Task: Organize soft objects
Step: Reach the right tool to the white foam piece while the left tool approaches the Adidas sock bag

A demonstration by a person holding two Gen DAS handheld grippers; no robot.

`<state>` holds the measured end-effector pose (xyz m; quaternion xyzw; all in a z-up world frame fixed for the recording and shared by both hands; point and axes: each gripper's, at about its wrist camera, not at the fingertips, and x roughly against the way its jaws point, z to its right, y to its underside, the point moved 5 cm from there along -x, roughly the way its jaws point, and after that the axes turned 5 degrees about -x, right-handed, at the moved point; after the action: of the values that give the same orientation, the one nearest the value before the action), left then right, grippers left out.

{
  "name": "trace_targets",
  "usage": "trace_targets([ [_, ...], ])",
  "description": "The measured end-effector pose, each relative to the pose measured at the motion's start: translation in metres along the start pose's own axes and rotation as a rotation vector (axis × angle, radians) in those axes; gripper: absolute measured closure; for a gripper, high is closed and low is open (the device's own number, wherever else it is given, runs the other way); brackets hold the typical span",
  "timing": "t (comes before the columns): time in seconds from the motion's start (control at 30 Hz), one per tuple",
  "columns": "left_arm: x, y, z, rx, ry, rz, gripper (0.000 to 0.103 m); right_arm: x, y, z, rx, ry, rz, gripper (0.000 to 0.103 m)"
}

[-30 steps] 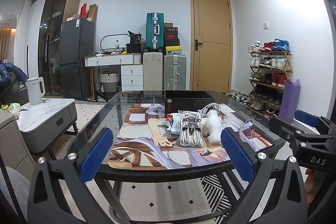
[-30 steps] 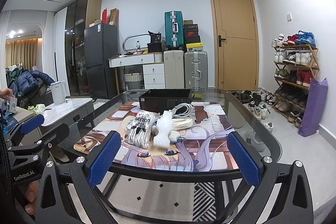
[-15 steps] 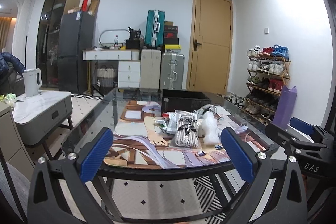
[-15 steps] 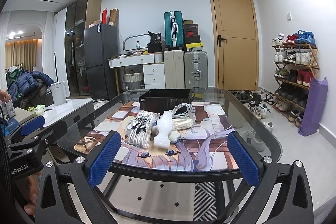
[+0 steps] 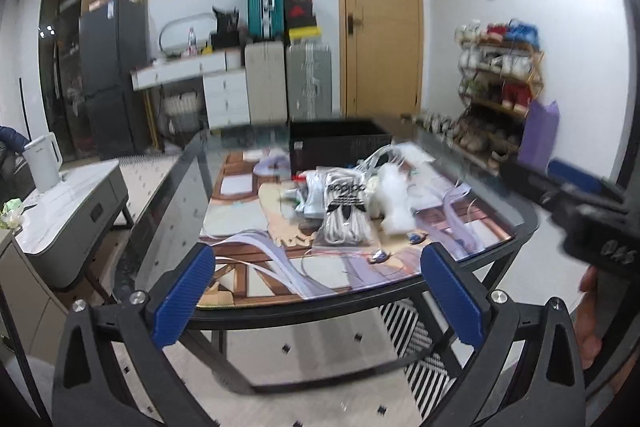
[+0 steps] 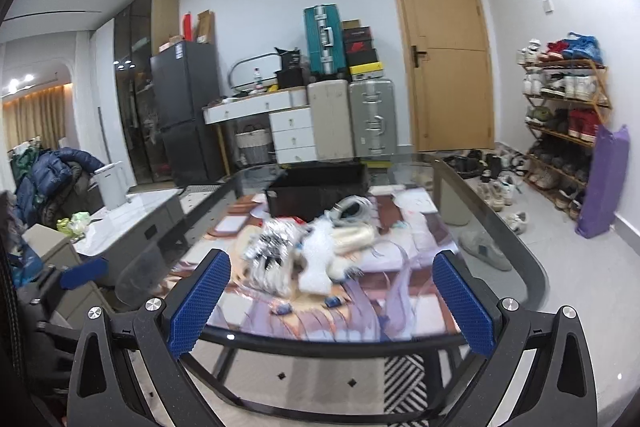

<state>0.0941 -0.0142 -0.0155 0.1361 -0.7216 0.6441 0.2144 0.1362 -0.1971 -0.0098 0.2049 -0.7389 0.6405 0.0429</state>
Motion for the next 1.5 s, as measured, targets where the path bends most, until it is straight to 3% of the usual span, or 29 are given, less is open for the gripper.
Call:
trace_targets([
  [0.2,-0.029,-0.040,-0.021,0.006,0.036,-0.046,0.000,-0.039,-0.041,0.006,0.002,0.046,-0.065,0.000],
  [0.33,-0.061,-0.061,-0.028,-0.020,-0.002,-0.083,0.000,-0.084,-0.055,0.017,0.014,0.021,-0.168,0.000],
  [0.43,-0.091,-0.067,-0.034,-0.016,0.039,-0.148,0.000,-0.118,-0.055,0.028,0.001,-0.006,-0.283,0.000],
  [0.53,-0.115,-0.065,-0.032,-0.031,0.078,-0.193,0.000,-0.141,-0.046,0.033,0.002,-0.041,-0.348,0.000],
  [0.73,-0.145,-0.041,-0.029,-0.045,0.076,-0.274,0.001,-0.167,-0.011,0.028,0.007,-0.064,-0.462,0.003],
  [0.87,-0.139,-0.035,-0.027,-0.055,0.094,-0.283,0.001,-0.175,0.008,0.015,0.046,-0.097,-0.516,0.006],
  [1.0,-0.138,-0.033,-0.037,-0.037,0.034,-0.276,0.001,-0.184,0.021,0.012,0.047,-0.104,-0.558,0.022],
  [1.2,-0.140,-0.034,-0.049,-0.011,0.008,-0.266,0.001,-0.191,0.032,0.005,0.071,-0.103,-0.588,0.024],
  [1.43,-0.144,-0.031,-0.035,-0.029,0.037,-0.286,0.001,-0.201,0.040,0.005,0.086,-0.093,-0.628,0.027],
  [1.5,-0.144,-0.033,-0.031,-0.036,0.036,-0.281,0.001,-0.203,0.041,0.004,0.083,-0.105,-0.638,0.037],
])
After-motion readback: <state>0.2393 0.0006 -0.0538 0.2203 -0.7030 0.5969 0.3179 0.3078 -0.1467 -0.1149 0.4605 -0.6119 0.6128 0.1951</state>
